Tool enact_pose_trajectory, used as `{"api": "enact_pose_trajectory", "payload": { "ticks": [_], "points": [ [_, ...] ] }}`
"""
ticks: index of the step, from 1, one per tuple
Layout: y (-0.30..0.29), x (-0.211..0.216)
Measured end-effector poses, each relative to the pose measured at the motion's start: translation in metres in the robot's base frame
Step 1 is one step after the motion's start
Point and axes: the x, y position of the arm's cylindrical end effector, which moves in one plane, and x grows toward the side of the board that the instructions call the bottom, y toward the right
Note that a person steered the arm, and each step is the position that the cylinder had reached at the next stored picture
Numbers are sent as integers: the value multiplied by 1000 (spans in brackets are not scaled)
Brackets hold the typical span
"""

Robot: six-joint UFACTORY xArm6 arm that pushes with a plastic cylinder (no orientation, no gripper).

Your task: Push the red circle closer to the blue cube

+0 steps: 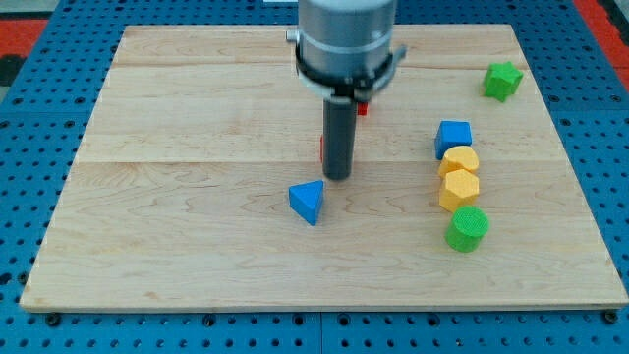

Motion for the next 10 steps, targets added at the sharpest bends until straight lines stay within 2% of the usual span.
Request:
{"api": "enact_pose_trajectory", "payload": {
  "ticks": [1, 2, 3, 5, 6, 8, 10],
  "points": [
    [12, -31],
    [-20, -36],
    [-68, -64],
    [12, -59],
    [-2, -84],
    [85, -79],
    [94, -130]
  ]
}}
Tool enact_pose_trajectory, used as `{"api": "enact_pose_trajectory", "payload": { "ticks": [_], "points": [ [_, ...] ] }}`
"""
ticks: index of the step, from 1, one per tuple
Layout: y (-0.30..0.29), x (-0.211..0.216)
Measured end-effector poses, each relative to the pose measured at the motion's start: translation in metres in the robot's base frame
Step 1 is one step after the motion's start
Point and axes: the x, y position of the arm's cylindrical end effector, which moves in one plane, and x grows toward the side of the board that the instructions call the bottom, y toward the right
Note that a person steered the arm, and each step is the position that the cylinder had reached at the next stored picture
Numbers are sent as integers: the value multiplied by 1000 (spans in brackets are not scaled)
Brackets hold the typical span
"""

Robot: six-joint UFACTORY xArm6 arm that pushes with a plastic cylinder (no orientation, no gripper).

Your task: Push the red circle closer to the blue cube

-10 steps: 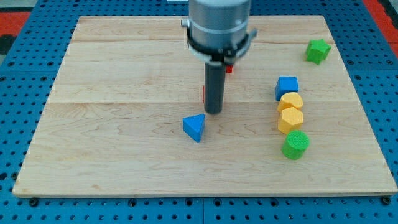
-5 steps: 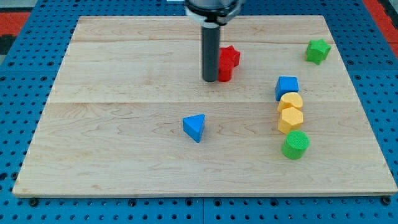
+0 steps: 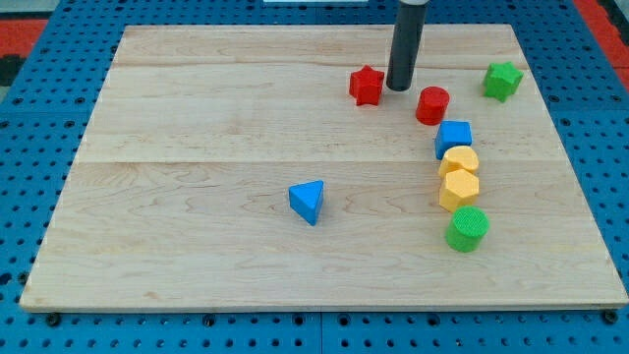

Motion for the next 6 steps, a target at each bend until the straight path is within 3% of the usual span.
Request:
{"api": "enact_pose_trajectory", "payload": {
  "ticks": [3, 4, 5, 6],
  "points": [
    [0, 27],
    [19, 55],
    [21, 55],
    [42, 2]
  ]
}}
